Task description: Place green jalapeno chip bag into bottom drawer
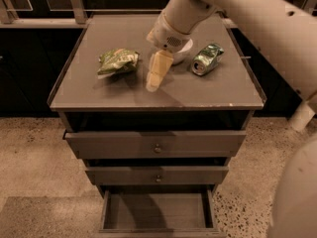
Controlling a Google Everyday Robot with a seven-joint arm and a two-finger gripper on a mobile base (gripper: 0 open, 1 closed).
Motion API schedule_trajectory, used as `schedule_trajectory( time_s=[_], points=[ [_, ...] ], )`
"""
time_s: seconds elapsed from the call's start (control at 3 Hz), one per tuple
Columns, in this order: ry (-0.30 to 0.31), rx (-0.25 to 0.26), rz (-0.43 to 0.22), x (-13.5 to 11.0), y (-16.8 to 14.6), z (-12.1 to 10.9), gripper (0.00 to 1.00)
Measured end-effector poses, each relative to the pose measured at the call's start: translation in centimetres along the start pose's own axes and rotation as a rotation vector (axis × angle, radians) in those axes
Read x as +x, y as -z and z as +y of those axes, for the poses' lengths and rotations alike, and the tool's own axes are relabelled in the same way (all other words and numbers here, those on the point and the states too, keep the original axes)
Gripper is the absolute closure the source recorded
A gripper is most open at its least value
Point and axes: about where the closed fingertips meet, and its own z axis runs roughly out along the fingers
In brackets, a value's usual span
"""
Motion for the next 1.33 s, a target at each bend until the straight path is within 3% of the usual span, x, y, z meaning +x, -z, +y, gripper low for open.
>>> schedule_trajectory(
  time_s=[0.67, 1.0, 1.33],
  points=[
    [0.125, -0.030, -0.066, -6.1, -5.8, -2.3, 0.00],
    [0.165, -0.031, -0.064, -7.4, -7.5, -2.5, 0.00],
    [0.159, -0.078, -0.027, -6.0, -10.3, -1.6, 0.00]
  ],
)
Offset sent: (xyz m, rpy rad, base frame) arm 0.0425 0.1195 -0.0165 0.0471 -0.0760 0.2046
